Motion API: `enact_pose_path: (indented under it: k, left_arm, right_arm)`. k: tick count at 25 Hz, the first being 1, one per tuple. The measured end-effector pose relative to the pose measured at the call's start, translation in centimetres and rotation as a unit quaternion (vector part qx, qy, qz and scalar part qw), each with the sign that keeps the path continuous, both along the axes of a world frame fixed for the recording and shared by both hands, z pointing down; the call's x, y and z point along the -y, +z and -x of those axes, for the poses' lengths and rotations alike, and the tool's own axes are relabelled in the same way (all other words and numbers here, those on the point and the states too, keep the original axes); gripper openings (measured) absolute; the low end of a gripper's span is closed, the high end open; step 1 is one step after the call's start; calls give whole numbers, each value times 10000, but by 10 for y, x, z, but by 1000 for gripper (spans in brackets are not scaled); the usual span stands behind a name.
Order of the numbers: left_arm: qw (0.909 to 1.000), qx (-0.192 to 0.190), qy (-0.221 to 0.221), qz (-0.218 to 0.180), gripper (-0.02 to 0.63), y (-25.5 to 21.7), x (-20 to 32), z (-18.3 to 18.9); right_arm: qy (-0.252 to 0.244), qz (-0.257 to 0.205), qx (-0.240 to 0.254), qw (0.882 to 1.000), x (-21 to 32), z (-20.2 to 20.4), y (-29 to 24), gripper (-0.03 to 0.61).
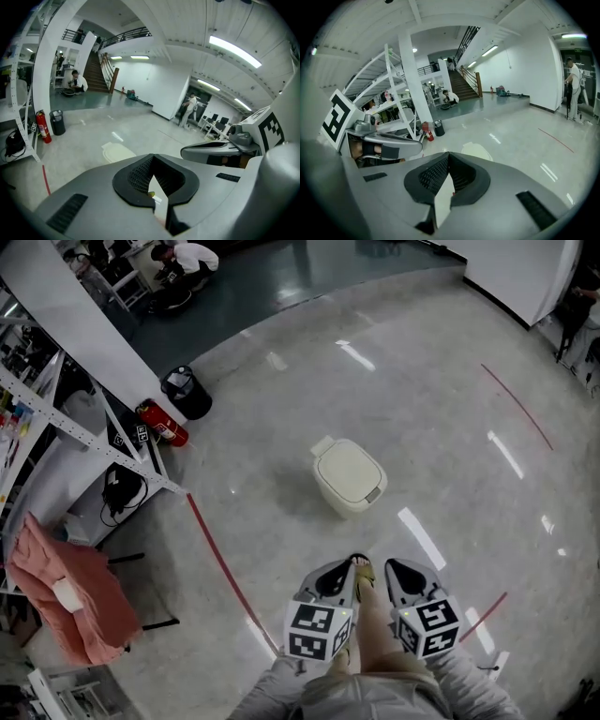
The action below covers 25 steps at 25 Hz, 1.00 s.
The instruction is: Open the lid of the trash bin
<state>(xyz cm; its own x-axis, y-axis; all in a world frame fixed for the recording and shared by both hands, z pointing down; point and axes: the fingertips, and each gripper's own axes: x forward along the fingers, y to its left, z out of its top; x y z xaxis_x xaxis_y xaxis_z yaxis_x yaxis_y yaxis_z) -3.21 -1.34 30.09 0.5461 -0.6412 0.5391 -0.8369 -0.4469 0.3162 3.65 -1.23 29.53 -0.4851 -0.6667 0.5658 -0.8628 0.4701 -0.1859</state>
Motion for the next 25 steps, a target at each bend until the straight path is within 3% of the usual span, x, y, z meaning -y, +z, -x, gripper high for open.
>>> enact_pose_path:
  k: [9,25]
  left_arm:
    - [9992,158,-42,375,5,60,68,-12]
    - [9953,266,-33,930,5,173,130,-33]
  right_arm:
    - [76,451,-18,9989,77,-17,59,-3]
    - [162,1077,-418,9932,167,-37,205,-3]
